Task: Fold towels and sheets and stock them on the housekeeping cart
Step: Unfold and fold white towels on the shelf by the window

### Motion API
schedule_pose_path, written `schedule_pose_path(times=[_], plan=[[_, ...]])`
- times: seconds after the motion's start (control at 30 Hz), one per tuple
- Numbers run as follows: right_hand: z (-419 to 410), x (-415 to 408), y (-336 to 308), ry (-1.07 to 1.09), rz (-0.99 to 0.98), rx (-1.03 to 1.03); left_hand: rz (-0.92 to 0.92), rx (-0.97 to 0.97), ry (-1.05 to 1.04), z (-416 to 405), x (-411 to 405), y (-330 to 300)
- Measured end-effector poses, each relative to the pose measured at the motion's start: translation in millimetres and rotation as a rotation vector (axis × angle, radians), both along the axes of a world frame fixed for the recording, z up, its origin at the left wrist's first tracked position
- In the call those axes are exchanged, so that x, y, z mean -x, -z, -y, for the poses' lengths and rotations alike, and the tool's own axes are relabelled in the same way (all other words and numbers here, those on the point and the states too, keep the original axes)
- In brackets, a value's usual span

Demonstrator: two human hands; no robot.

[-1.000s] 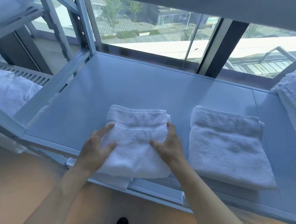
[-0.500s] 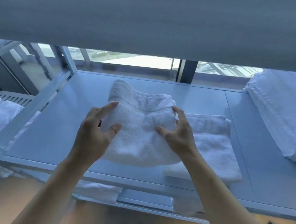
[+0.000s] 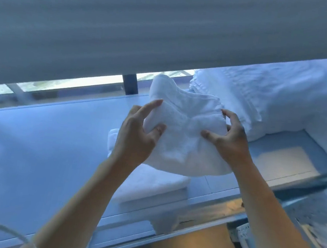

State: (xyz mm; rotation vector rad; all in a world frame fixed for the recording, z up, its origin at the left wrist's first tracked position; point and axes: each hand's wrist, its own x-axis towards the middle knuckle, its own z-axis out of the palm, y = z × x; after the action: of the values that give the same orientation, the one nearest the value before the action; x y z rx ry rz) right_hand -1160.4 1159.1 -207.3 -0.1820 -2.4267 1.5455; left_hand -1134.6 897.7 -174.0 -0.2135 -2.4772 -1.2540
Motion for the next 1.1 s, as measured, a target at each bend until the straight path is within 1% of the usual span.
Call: schedule_pose_path(times=[0.1, 0.17, 0.33, 0.5, 0.6, 0.77, 0.9, 1.0, 1.03, 1.1], plan=[[-27, 1, -5, 0.027, 0.024, -0.025, 0.043, -0.051, 0.015, -21, 5, 12], [-24, 6, -4, 0.005, 0.044, -0.035, 0.075, -0.088, -0.013, -16, 3, 22], [36, 21, 16, -0.146, 0.098, -0.105, 0.154, -0.148, -0.176, 39, -13, 58], [89, 19, 64, -0.309, 0.285, -0.185, 0.231, -0.096, -0.319, 80, -40, 115], [95, 13, 79, -0.293, 0.317, -0.224, 0.265, -0.104, -0.359, 83, -50, 138], [93, 13, 80, -0.227, 0.318, -0.324, 0.261, -0.111, -0.369, 79, -51, 139], [93, 14, 75, -0.240, 0.239, -0.230, 0.209, -0.178, -0.370, 75, -49, 129], [93, 19, 68, -0.222, 0.173, -0.203, 0.152, -0.204, -0.383, 72, -45, 124], [94, 21, 68, -0.222, 0.171, -0.209, 0.156, -0.197, -0.388, 71, -44, 125], [93, 21, 73, -0.236, 0.219, -0.223, 0.247, -0.179, -0.399, 70, -45, 130]])
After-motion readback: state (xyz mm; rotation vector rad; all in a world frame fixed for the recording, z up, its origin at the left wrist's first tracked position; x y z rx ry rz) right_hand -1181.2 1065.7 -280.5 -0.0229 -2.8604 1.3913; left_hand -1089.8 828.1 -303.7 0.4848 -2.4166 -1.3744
